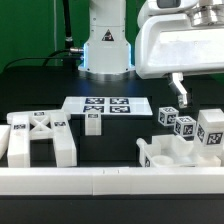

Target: Assemble chair

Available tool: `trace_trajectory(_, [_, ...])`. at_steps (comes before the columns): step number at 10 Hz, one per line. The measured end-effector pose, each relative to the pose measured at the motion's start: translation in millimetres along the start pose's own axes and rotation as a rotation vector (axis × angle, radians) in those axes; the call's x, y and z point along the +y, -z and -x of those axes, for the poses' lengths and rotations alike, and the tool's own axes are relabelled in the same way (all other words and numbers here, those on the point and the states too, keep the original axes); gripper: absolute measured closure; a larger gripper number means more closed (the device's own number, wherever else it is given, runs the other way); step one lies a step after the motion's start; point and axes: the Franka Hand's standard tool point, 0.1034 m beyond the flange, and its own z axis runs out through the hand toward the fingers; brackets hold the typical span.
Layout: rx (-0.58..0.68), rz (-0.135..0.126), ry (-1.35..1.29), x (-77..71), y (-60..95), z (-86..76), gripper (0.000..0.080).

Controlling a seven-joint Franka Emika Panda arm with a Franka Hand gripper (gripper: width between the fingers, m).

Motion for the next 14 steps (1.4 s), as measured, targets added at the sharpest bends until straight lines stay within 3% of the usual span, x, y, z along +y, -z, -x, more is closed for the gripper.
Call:
trace_trajectory(2, [-0.112,-0.014,-0.004,-0.5,-7.3,7.9,0.0151])
trace_trajectory(6, [-0.424,-0.049,-0.035,-1.4,-14.4,8.1,0.0151])
trace_trajectory(9, [-0.671,-0.082,-0.032,-6.3,-12.0,17.6,0.0151])
trace_trajectory(14, [-0.668,-0.068,-0.039,-3.2,-21.5,9.5,0.0151])
